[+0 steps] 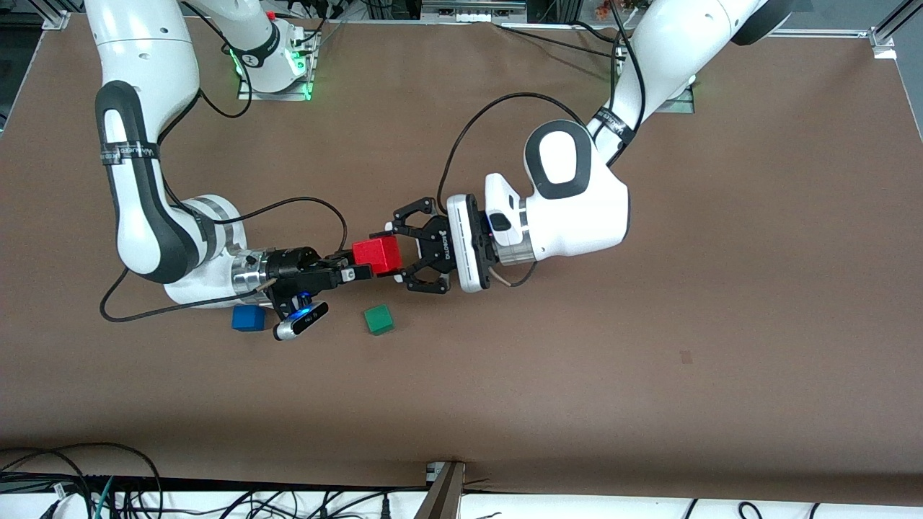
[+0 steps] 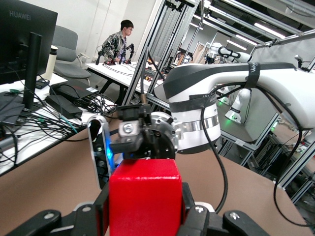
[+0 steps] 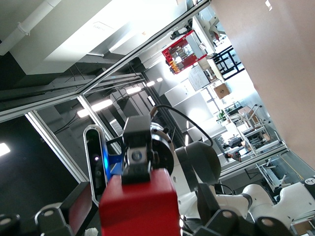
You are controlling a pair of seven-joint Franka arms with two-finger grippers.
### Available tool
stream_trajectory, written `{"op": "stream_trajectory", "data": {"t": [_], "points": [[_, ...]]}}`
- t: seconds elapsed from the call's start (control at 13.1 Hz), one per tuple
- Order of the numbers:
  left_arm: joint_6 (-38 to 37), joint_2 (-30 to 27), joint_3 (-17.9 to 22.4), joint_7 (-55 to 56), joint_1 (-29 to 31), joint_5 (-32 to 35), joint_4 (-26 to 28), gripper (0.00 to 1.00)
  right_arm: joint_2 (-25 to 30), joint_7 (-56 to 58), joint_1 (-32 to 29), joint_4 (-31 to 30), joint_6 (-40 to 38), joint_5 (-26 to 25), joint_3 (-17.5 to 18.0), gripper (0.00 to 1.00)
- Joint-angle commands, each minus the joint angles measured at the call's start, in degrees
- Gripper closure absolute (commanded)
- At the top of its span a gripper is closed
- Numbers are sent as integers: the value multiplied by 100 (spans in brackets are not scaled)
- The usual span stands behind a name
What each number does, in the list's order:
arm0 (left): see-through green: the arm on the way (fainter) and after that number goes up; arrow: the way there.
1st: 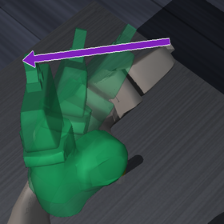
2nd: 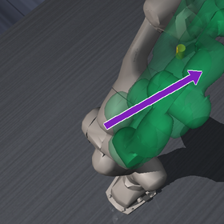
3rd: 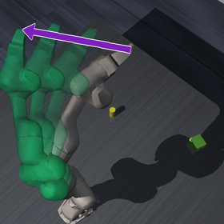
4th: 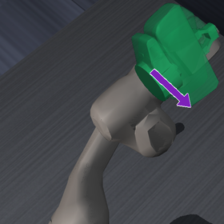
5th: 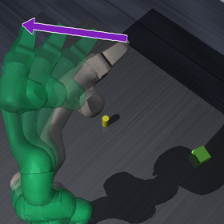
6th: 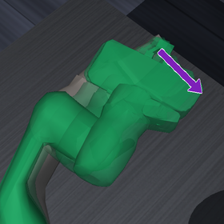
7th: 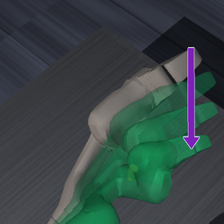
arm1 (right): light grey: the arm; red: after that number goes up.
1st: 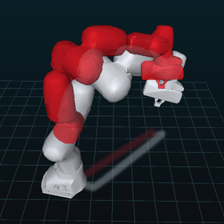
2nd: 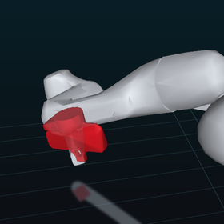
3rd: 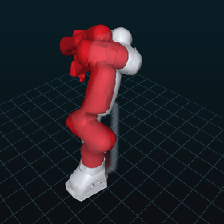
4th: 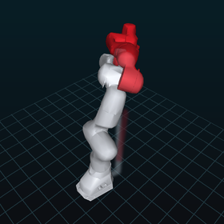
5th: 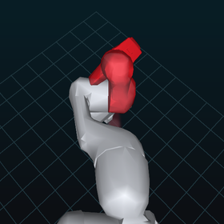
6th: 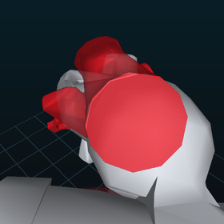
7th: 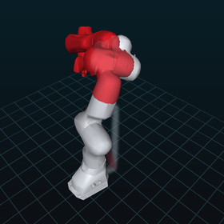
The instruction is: Pass red block to right arm, stack on blue
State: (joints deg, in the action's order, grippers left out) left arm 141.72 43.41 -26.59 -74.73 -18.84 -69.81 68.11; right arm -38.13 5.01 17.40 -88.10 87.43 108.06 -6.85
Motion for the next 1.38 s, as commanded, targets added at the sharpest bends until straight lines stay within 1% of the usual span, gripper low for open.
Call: {"op": "stream_trajectory", "data": {"t": [0.0, 0.54, 0.92, 1.15, 1.22, 1.3], "points": [[49, 62, 40, 72, -103, -156, -193, 100, 96, -18, -26, -59, 37, 110, 0, 7], [49, 80, 40, 72, -103, -174, -193, 100, 104, -115, -166, -59, -217, 66, -53, 14], [49, 88, 40, 81, -120, -174, -211, 100, 104, -106, -166, -67, -218, 57, -53, 26], [57, 88, 40, 81, -120, -173, -211, 100, 104, -106, -166, -67, -226, 57, -53, 36], [49, 88, 40, 72, -120, -173, -211, 100, 113, -106, -175, -67, -235, 49, -53, 37], [57, 88, 40, 72, -120, -173, -211, 100, 113, -97, -175, -67, -226, 49, -62, 41]]}}
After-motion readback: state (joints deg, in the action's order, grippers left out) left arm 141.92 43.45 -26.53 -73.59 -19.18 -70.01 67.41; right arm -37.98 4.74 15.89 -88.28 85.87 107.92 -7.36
